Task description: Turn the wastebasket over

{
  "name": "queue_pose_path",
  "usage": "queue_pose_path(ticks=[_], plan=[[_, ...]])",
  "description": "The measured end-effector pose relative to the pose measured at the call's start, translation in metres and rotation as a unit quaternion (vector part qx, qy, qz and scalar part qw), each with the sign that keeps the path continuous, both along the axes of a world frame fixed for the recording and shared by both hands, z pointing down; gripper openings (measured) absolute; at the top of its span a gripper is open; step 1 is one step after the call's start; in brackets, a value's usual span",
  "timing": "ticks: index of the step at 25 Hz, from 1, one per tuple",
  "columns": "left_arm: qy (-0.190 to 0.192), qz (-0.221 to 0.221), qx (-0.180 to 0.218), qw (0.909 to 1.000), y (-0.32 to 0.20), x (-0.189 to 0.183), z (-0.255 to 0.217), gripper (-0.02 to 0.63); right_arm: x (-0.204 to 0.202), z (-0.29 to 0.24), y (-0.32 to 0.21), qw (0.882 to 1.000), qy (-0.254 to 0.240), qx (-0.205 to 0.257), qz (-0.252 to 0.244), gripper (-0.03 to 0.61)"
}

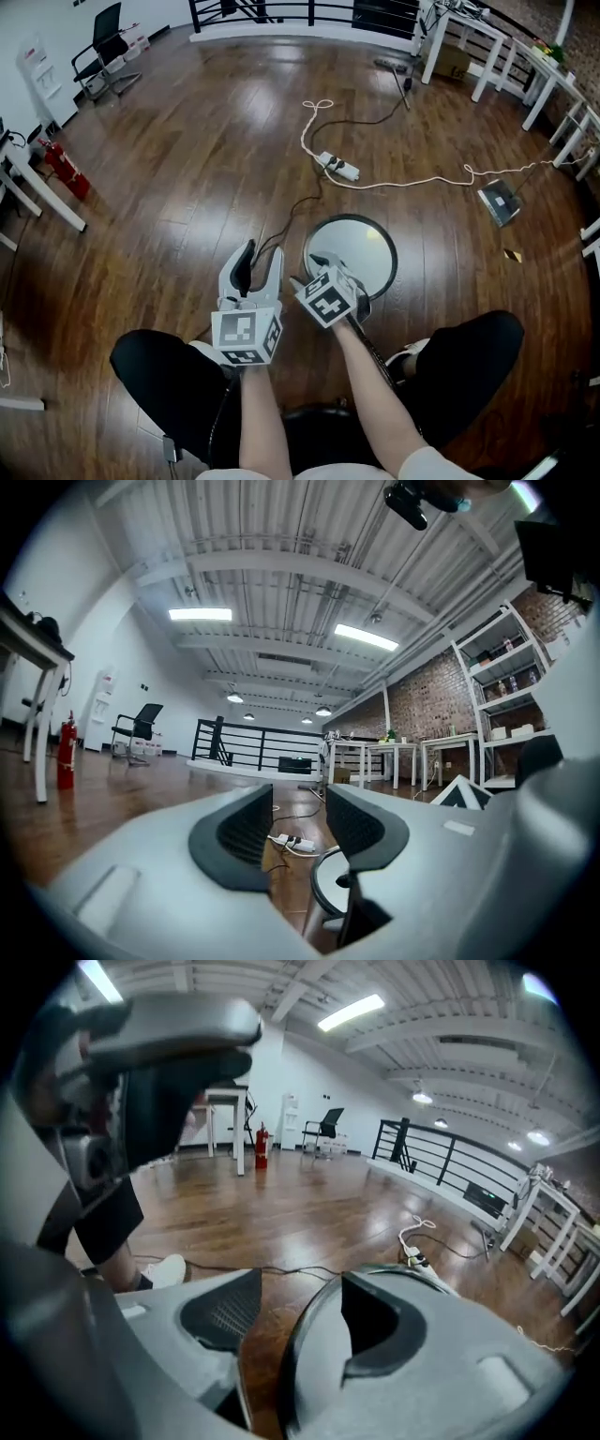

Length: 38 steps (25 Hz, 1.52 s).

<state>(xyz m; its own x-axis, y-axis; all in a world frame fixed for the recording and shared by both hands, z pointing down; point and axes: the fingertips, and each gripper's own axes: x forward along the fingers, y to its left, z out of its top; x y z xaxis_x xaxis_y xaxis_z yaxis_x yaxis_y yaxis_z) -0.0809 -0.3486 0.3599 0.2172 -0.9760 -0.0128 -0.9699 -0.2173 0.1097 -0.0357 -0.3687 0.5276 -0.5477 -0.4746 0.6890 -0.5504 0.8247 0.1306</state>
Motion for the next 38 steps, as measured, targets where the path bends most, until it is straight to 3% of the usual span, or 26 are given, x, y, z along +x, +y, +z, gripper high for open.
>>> queue_pose_path(ticks=[6,7,8,10,16,22,26,29,31,34,36,38], plan=[[-0.01,-0.003,-0.035,0.9993,-0.007,-0.004,0.031,0.189,0.003,0.053,-0.03,0.995,0.095,-0.004,0.039,0.256],[-0.011,-0.002,-0.039,0.9992,-0.007,-0.005,0.035,0.189,0.002,0.055,-0.032,0.994,0.107,0.004,0.037,0.247],[-0.012,0.0,-0.043,0.999,-0.007,-0.004,0.037,0.189,0.001,0.057,-0.032,0.992,0.121,0.012,0.033,0.199],[-0.013,0.003,-0.048,0.9988,-0.006,-0.005,0.038,0.187,0.001,0.059,-0.03,0.99,0.14,0.02,0.02,0.193],[-0.007,0.005,-0.057,0.9984,-0.001,-0.006,0.041,0.181,0.005,0.053,-0.027,0.993,0.109,0.022,0.03,0.143],[-0.016,0.008,-0.036,0.9992,0.001,-0.002,0.03,0.18,0.023,0.026,-0.031,0.998,0.031,0.026,0.052,0.081],[-0.03,0.011,-0.007,0.9995,0.003,0.008,0.02,0.215,0.035,-0.001,-0.035,0.997,-0.006,0.044,0.057,0.07],[-0.039,0.011,0.002,0.9992,0.002,0.012,0.015,0.23,0.041,-0.027,-0.037,0.994,-0.071,0.047,0.068,0.064],[-0.038,0.006,0.002,0.9993,0.003,0.011,0.015,0.233,0.049,-0.042,-0.04,0.985,-0.144,0.028,0.088,0.058],[-0.038,0.0,-0.003,0.9993,0.003,0.008,0.02,0.235,0.061,-0.048,-0.041,0.961,-0.25,-0.014,0.118,0.048],[-0.041,-0.002,-0.009,0.9991,0.003,0.006,0.025,0.235,0.064,-0.035,-0.038,0.948,-0.287,-0.038,0.129,0.046],[-0.042,-0.004,-0.017,0.999,0.004,0.004,0.031,0.235,0.066,-0.01,-0.032,0.943,-0.293,-0.063,0.146,0.046]])
